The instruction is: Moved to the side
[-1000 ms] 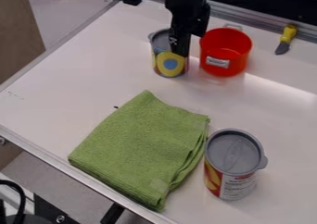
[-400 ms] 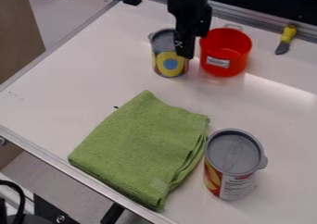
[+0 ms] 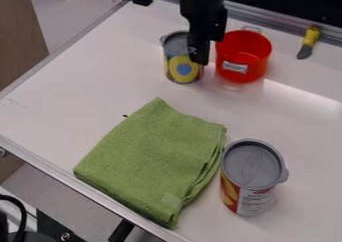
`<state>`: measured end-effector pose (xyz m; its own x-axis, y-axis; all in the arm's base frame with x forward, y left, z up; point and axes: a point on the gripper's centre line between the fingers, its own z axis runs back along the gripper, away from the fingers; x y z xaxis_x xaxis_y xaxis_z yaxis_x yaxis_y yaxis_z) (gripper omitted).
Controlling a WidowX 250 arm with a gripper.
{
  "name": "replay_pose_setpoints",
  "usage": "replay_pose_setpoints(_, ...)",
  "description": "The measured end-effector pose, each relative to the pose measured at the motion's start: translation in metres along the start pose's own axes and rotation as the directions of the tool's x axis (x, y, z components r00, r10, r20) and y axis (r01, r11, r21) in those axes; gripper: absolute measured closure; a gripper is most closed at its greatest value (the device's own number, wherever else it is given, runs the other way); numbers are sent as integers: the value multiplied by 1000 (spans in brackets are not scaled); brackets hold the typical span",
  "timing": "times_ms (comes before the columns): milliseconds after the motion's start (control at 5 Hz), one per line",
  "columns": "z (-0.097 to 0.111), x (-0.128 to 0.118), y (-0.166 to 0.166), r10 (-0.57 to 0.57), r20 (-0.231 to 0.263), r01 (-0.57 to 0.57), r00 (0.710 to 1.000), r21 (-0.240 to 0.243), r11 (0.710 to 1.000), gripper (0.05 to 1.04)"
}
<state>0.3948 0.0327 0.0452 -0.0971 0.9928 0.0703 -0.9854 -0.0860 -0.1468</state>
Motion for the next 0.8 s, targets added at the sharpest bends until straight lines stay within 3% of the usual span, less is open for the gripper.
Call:
replay_pose_setpoints(600, -2, 28, 11, 63, 40, -66, 997, 78, 995, 84)
replay_pose_setpoints(800, -5, 35, 13, 43, 36, -46, 998, 75, 996, 84)
